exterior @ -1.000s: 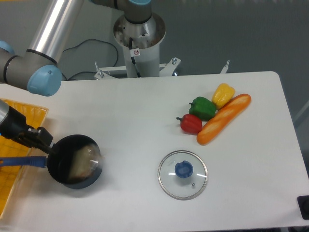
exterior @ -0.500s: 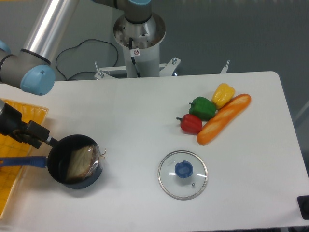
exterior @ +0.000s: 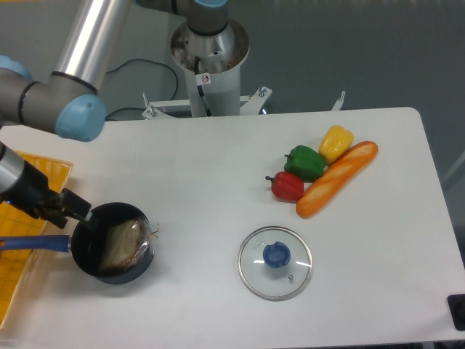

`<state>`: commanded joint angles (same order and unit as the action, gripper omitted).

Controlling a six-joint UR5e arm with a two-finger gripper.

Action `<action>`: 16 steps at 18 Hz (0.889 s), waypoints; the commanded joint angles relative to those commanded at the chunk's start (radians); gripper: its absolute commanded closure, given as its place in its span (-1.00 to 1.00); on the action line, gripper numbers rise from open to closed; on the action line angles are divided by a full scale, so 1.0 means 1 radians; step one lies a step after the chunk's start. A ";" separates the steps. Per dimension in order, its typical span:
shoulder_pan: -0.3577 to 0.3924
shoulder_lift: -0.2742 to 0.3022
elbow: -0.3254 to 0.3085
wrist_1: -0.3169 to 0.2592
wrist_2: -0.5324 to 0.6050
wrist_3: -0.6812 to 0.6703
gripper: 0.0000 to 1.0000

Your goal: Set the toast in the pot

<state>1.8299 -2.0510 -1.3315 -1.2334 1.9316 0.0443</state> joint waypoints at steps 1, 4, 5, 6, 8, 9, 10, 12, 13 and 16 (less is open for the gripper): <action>0.020 0.002 0.000 0.009 -0.032 0.025 -1.00; 0.081 0.006 0.000 0.020 -0.088 0.095 -1.00; 0.100 0.006 -0.003 0.020 -0.095 0.112 -1.00; 0.120 0.006 -0.011 0.020 -0.101 0.138 -1.00; 0.156 0.012 -0.024 0.020 -0.118 0.205 -1.00; 0.178 0.014 -0.028 0.020 -0.135 0.244 -1.00; 0.198 0.014 -0.029 0.020 -0.155 0.284 -1.00; 0.241 0.015 -0.031 0.018 -0.180 0.359 -1.00; 0.261 0.015 -0.035 0.018 -0.192 0.399 -1.00; 0.317 0.046 -0.066 0.008 -0.250 0.538 -1.00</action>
<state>2.1473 -2.0050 -1.3973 -1.2256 1.6815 0.5824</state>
